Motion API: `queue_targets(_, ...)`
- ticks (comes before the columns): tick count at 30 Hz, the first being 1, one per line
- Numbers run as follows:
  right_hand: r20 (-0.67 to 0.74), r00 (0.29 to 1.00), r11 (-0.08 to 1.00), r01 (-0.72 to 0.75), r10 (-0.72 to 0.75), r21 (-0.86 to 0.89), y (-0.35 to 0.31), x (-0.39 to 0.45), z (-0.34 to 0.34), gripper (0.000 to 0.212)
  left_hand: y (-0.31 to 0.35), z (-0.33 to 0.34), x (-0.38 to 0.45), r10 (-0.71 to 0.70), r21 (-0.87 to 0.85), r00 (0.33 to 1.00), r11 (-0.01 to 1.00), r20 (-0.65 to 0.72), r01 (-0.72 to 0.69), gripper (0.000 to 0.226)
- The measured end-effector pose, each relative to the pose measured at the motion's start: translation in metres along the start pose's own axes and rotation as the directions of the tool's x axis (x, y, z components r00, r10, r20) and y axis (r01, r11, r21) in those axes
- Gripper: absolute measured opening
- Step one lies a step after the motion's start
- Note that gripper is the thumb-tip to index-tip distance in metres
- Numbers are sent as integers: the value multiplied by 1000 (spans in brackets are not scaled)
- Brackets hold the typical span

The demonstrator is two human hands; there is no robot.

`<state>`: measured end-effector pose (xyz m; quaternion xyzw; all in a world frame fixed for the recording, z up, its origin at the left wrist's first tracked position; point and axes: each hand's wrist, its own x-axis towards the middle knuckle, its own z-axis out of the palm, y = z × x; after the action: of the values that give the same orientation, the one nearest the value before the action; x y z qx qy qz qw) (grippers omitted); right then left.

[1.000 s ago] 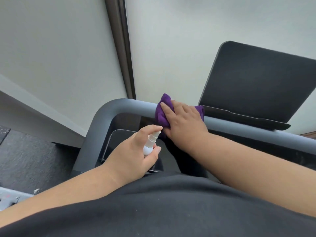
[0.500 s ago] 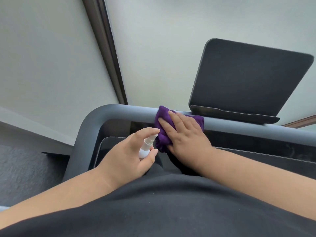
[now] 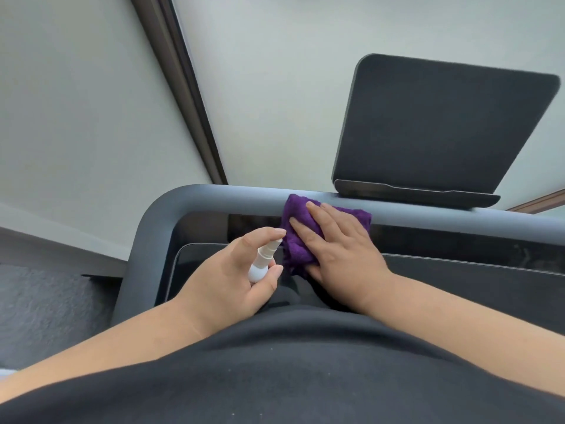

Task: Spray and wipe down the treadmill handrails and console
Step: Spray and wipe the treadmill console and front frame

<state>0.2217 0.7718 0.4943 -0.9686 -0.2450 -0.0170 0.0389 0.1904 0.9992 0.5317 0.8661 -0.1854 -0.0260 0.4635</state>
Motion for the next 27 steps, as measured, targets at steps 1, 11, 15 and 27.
queue_targets(1,10,1000,1000,-6,6,-8,-3,7,0,73,-1,-1,-2,-5,-1,1000,1000,1,5,48)
queue_targets(11,202,977,998,-67,62,16,-49,121,-15,90,3,-4,-15,-70,22,997,997,-38,71,52)
queue_targets(15,104,994,1000,10,-11,10,-46,73,-14,84,1,-10,-21,-47,33,996,998,-76,50,49)
queue_targets(27,147,989,999,-22,17,31,-61,122,-15,81,-6,-21,-40,-124,68,987,989,-104,132,54)
